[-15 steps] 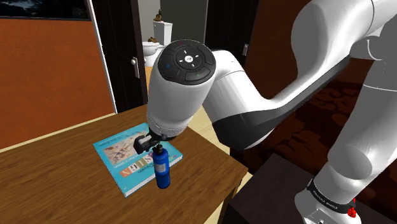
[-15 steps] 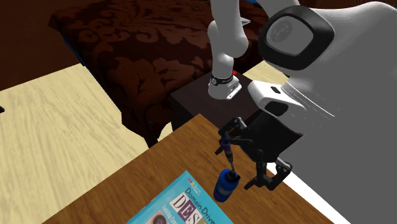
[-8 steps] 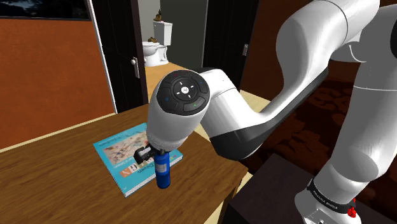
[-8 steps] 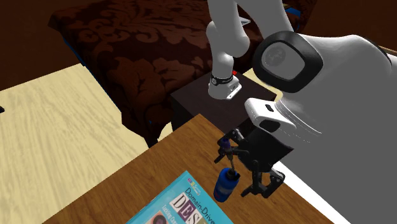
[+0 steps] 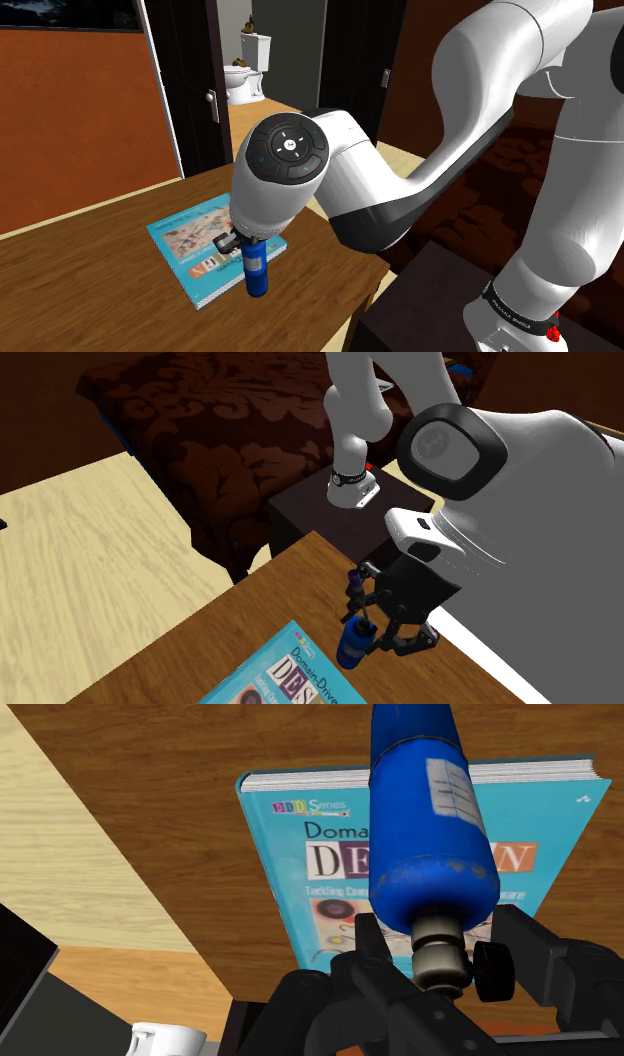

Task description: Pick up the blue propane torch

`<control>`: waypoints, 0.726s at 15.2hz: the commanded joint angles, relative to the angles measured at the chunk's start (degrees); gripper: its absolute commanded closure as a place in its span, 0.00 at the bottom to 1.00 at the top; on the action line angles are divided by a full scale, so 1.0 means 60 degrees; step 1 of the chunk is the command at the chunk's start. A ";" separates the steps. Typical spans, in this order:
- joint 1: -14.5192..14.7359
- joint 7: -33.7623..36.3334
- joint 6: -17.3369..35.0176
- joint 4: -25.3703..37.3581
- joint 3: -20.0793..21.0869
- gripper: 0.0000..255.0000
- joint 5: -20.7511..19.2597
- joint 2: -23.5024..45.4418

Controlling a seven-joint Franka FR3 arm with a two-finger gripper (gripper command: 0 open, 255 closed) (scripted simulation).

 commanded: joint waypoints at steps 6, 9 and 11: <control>-0.0265 -0.0336 -0.0083 0.0114 0.0255 1.00 0.0384 -0.0274; -0.0516 -0.0665 -0.0178 0.0264 0.0496 1.00 0.0744 -0.0539; -0.0683 -0.0887 -0.0246 0.0373 0.0651 1.00 0.0983 -0.0716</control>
